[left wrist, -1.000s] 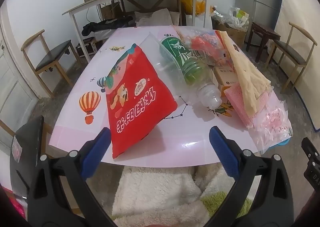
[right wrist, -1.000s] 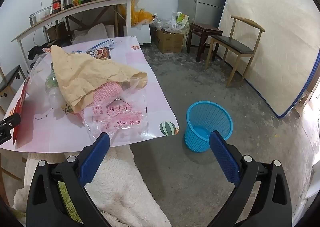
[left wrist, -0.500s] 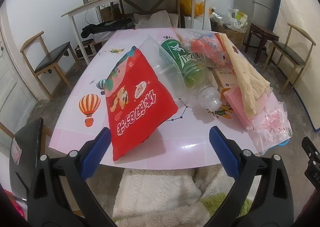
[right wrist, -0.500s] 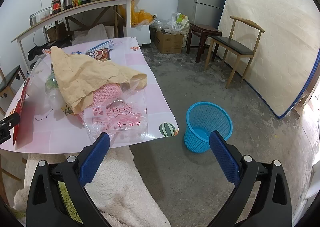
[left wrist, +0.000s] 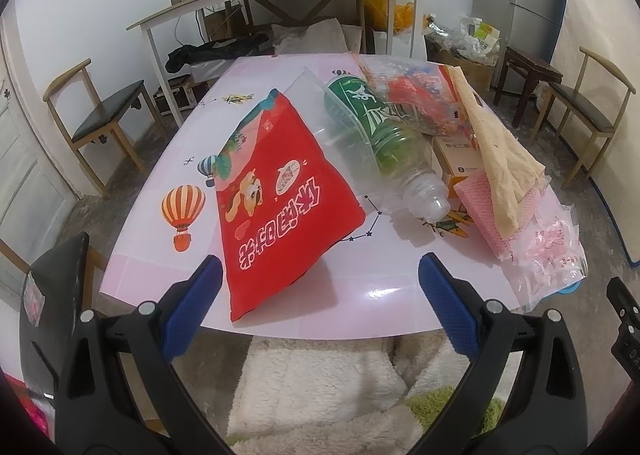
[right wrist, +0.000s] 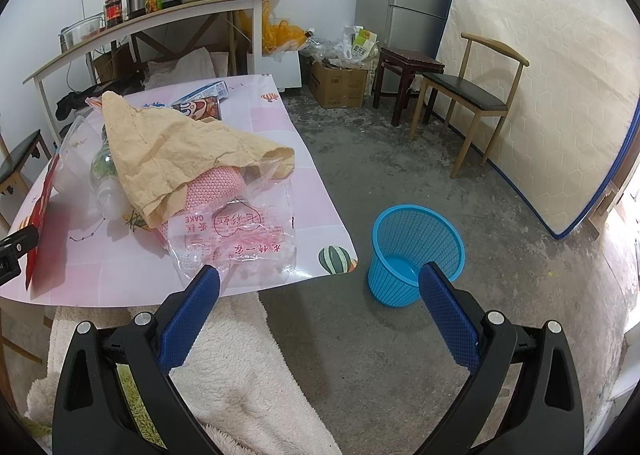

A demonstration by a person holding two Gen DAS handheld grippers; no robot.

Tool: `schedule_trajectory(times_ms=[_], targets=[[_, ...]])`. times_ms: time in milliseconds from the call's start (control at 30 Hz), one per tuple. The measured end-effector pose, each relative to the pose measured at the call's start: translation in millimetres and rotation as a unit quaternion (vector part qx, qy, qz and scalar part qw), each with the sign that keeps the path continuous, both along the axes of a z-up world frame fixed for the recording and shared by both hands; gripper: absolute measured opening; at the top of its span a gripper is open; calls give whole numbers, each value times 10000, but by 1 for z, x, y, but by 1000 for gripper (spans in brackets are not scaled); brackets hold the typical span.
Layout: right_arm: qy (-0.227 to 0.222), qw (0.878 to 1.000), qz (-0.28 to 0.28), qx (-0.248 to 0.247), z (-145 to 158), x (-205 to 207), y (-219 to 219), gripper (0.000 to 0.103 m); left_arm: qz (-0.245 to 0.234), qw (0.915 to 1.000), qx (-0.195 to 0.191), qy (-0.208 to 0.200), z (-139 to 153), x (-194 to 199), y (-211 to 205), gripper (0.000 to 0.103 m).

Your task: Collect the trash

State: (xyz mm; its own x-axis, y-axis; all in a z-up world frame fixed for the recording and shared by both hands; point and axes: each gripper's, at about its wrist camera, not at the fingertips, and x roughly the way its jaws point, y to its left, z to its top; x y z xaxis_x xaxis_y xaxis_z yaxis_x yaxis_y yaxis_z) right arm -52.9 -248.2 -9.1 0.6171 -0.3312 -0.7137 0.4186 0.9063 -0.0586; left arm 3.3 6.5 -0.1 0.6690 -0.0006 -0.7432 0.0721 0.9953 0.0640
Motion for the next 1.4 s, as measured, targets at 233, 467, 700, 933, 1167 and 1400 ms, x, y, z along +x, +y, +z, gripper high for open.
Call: schedule_trajectory(times_ms=[233, 467, 700, 933, 1167, 1400], targets=[[1, 10000, -1, -1, 0, 0, 0, 97, 2, 10000, 6, -2, 0, 0, 1, 94], [1, 10000, -1, -6, 0, 0, 0, 97, 12, 10000, 11, 3, 0, 1, 1, 94], [-2, 10000, -1, -6, 0, 0, 1, 97, 17, 10000, 24, -4, 0, 1, 3, 94], [-2, 10000, -3, -2, 0, 0, 1, 97, 10, 10000, 32, -5, 0, 1, 3, 94], [2, 10000, -6, -5, 0, 0, 0, 97, 8, 10000, 40, -3, 0, 1, 4, 94], [-1, 10000, -4, 1, 0, 0, 0, 97, 12, 10000, 44, -1, 0, 1, 2, 94]])
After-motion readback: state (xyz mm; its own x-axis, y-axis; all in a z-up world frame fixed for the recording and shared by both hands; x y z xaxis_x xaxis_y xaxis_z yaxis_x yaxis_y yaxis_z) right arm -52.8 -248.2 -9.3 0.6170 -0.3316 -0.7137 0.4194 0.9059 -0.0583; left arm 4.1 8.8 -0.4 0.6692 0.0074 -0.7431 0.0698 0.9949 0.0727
